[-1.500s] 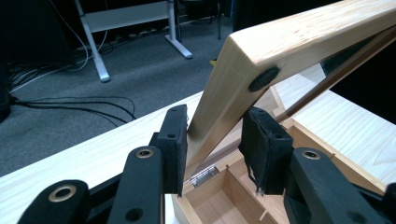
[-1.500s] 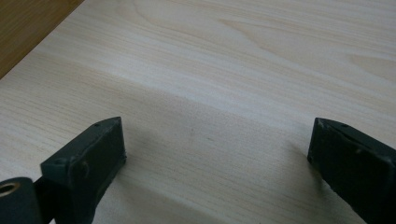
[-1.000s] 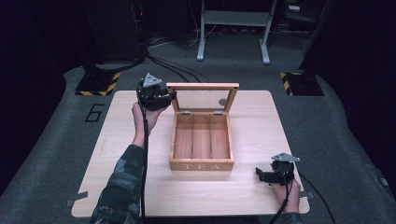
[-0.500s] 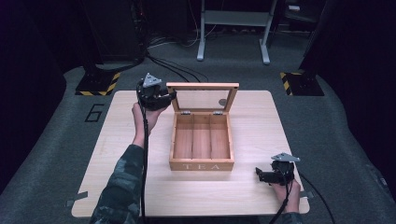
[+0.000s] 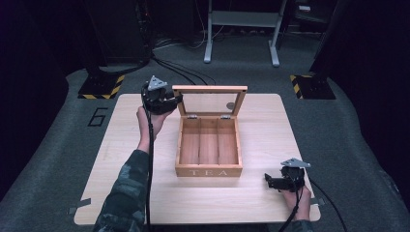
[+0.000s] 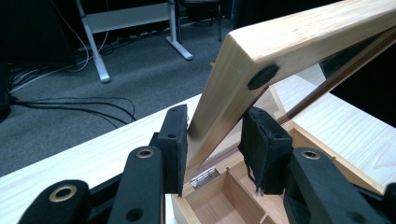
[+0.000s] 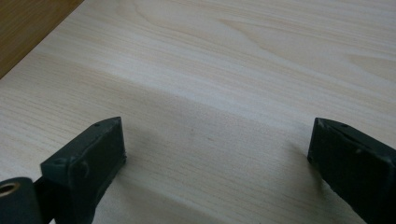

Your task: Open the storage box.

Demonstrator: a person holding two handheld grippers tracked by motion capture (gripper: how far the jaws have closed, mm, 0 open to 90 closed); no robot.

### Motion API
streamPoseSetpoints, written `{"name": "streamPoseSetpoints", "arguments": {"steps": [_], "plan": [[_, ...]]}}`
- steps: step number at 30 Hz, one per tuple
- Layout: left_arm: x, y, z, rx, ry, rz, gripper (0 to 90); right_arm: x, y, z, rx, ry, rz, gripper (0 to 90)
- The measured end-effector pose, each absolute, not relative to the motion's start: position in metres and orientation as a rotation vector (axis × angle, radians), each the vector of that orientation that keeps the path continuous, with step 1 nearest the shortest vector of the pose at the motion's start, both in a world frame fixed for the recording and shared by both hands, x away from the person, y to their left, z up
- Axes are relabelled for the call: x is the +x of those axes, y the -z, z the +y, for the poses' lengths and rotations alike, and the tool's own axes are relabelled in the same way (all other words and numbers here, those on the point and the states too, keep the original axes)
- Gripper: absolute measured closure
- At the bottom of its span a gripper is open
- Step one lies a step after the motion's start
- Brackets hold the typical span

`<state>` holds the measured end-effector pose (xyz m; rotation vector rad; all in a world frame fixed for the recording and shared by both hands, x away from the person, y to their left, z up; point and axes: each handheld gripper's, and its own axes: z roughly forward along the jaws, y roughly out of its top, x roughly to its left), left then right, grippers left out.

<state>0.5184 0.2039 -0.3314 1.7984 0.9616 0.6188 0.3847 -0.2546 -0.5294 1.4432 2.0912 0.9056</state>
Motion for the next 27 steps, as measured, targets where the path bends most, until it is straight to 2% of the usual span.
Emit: {"name": "streamPoseSetpoints", "arguments": {"steps": [27], "plan": [[0.5172,0.3308,0.2035,1.801,-0.623,0.964,62.0,0.3847,0.5294,-0.2546,1.442,-0.905,2.091,3.4]]}}
